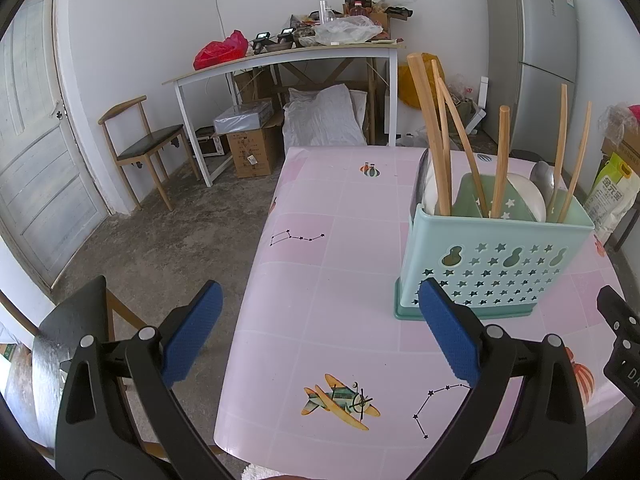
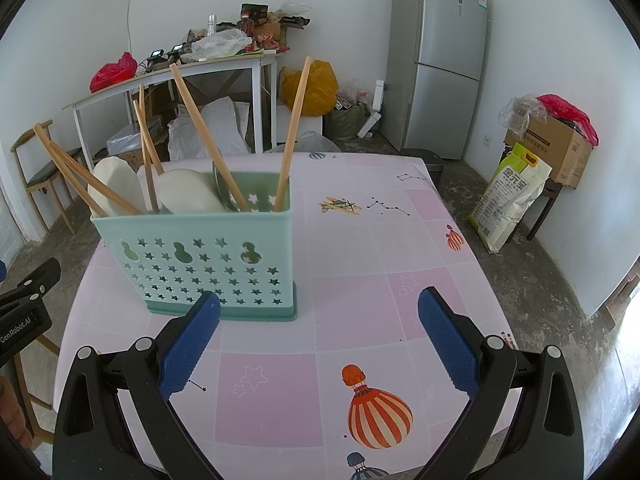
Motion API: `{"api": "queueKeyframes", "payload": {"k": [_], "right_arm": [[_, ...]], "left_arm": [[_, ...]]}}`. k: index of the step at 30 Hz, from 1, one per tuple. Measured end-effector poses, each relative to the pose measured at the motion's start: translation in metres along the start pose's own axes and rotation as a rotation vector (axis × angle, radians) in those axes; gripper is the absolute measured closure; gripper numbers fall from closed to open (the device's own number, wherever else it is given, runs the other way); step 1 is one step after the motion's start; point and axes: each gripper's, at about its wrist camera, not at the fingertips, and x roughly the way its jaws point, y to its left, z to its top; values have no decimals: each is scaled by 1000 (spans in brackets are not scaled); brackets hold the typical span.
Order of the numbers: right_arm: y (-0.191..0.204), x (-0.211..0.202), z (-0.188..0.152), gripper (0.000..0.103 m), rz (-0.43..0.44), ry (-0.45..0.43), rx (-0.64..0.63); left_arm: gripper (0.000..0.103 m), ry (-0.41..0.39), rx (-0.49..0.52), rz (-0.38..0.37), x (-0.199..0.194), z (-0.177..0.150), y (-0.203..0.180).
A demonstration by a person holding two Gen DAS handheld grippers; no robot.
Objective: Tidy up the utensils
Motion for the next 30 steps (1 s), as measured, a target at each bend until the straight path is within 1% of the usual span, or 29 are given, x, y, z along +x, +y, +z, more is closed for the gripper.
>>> {"api": "queueKeyframes", "payload": {"k": [30], "right_arm": [[-1, 0, 0, 7, -1, 2, 0]], "left_arm": [[8, 6, 4, -3, 0, -2, -2]]}}
